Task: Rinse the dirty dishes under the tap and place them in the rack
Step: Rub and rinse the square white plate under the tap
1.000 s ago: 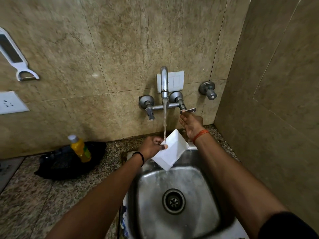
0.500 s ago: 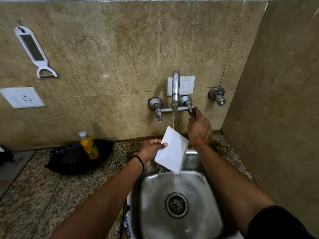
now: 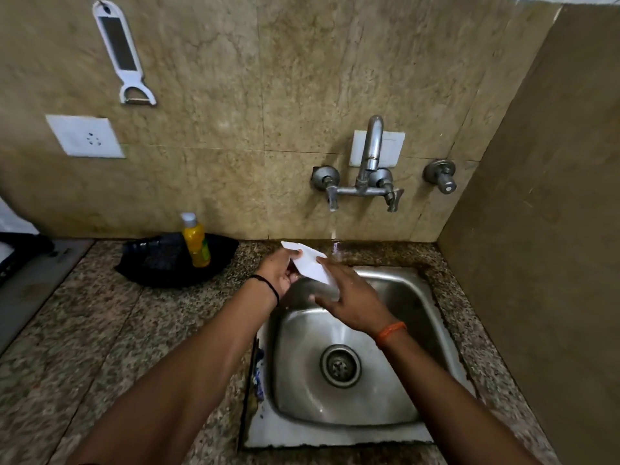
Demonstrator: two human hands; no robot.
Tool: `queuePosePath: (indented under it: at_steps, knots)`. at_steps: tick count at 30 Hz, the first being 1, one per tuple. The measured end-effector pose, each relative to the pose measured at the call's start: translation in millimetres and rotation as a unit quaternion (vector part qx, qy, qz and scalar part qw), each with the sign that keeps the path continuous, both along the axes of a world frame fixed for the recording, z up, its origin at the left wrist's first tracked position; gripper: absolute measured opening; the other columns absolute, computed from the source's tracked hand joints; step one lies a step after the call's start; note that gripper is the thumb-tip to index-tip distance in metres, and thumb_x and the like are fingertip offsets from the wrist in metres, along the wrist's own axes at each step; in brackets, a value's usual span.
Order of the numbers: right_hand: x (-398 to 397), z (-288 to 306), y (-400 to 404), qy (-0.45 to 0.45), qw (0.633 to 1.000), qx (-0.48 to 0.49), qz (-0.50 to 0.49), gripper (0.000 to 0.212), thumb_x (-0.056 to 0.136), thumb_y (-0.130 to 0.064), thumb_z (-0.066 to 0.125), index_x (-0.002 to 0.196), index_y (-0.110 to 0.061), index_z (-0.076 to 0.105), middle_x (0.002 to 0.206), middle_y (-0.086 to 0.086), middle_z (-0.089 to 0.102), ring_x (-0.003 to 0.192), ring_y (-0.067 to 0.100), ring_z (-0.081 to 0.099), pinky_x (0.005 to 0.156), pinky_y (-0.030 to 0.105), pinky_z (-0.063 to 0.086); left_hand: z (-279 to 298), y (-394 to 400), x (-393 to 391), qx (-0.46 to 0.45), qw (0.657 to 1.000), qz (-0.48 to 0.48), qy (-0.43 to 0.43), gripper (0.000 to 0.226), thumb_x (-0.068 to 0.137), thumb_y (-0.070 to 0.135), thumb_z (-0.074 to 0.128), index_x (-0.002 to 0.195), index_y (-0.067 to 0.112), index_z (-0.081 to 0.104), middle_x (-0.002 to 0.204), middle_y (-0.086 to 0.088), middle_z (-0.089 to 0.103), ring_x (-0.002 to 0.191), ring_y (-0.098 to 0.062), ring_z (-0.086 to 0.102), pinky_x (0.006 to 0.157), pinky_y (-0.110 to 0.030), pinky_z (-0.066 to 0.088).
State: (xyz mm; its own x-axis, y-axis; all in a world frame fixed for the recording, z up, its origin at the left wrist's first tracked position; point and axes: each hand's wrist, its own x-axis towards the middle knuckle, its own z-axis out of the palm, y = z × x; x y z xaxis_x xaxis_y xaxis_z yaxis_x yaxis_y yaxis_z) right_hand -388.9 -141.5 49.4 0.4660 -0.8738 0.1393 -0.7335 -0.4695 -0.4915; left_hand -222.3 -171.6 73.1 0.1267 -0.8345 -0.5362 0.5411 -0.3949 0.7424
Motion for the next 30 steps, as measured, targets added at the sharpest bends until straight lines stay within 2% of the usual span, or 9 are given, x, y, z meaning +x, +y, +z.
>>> queuePosePath:
  at_steps: [4,7,10,13,16,19,22,28,30]
  knots:
    - [30,3,10,0.001,0.990,-0.138,-0.022,0.047,0.091,-0.011,0.051,0.137,-0.019,0.050,0.127,0.008,0.064,0.111,0.025,0.062,0.092,0.031,0.048,8,23,31,0.008,1.000,-0.020,0.001,0.016,0.096,0.005,0.047,0.082,0.004,0.054,0.075,-0.012,0.063,0.062,-0.019,0.064,0.058,-0.026,0.057]
    - [66,2,5,-0.030,0.992,-0.115,-0.047,0.029,0.095,-0.016,0.044,0.120,-0.012,0.059,0.097,0.016,0.071,0.083,0.035,0.066,0.068,0.035,0.049,13,41,68,0.014,0.999,-0.049,-0.020,0.027,0.099,0.027,0.045,0.086,0.006,0.056,0.079,-0.010,0.067,0.055,-0.018,0.068,0.052,-0.028,0.057]
    - [115,3,-1,-0.066,0.997,-0.036,-0.018,0.033,0.092,-0.028,0.042,0.100,-0.005,0.065,0.091,0.019,0.071,0.080,0.038,0.065,0.066,0.037,0.048,14,65,120,0.006,0.995,-0.032,-0.094,0.035,0.098,0.039,0.046,0.084,0.010,0.059,0.078,-0.007,0.069,0.061,-0.017,0.069,0.056,-0.029,0.056]
    - [166,13,4,-0.095,0.995,-0.012,0.022,0.043,0.089,-0.036,0.042,0.096,-0.002,0.069,0.089,0.018,0.072,0.076,0.033,0.066,0.062,0.031,0.041,14,88,177,-0.002,0.988,0.010,-0.154,0.030,0.096,0.037,0.049,0.086,0.011,0.061,0.081,-0.006,0.069,0.071,-0.018,0.068,0.065,-0.030,0.054]
    - [225,26,6,-0.140,0.986,-0.032,0.090,0.035,0.092,-0.032,0.047,0.093,-0.006,0.071,0.089,0.012,0.069,0.078,0.023,0.062,0.064,0.025,0.035,27,110,239,0.000,0.974,0.056,-0.219,0.027,0.097,0.031,0.050,0.081,0.012,0.061,0.077,-0.005,0.067,0.068,-0.018,0.064,0.063,-0.028,0.050]
    - [314,44,12,-0.155,0.972,-0.076,0.162,0.026,0.096,-0.022,0.049,0.087,-0.004,0.066,0.089,0.005,0.051,0.081,0.017,0.049,0.070,0.028,0.035,50,144,317,-0.019,0.943,0.126,-0.307,0.025,0.096,0.021,0.050,0.079,0.008,0.062,0.071,-0.008,0.066,0.061,-0.018,0.060,0.055,-0.023,0.045]
    - [397,75,17,-0.163,0.951,-0.129,0.228,0.021,0.094,-0.012,0.047,0.083,-0.003,0.063,0.086,0.004,0.045,0.079,0.017,0.045,0.070,0.032,0.038,72,181,389,-0.046,0.870,0.170,-0.460,0.027,0.092,0.022,0.056,0.077,0.005,0.070,0.070,-0.008,0.071,0.063,-0.016,0.065,0.054,-0.019,0.050]
    - [544,147,34,-0.136,0.900,-0.331,0.249,0.025,0.090,-0.018,0.056,0.105,-0.031,0.073,0.085,0.001,0.050,0.082,0.026,0.044,0.067,0.033,0.027,107,246,524,0.021,0.600,0.243,-0.762,0.016,0.089,0.028,0.056,0.084,0.017,0.067,0.080,-0.002,0.068,0.078,-0.021,0.063,0.067,-0.036,0.051]
    - [587,168,43,-0.167,0.884,-0.353,0.256,0.025,0.090,-0.017,0.059,0.105,-0.030,0.073,0.083,0.000,0.050,0.080,0.025,0.044,0.066,0.031,0.023,108,264,566,0.072,0.555,0.214,-0.801,0.020,0.088,0.033,0.057,0.095,0.018,0.068,0.095,-0.002,0.069,0.092,-0.022,0.063,0.074,-0.034,0.049]
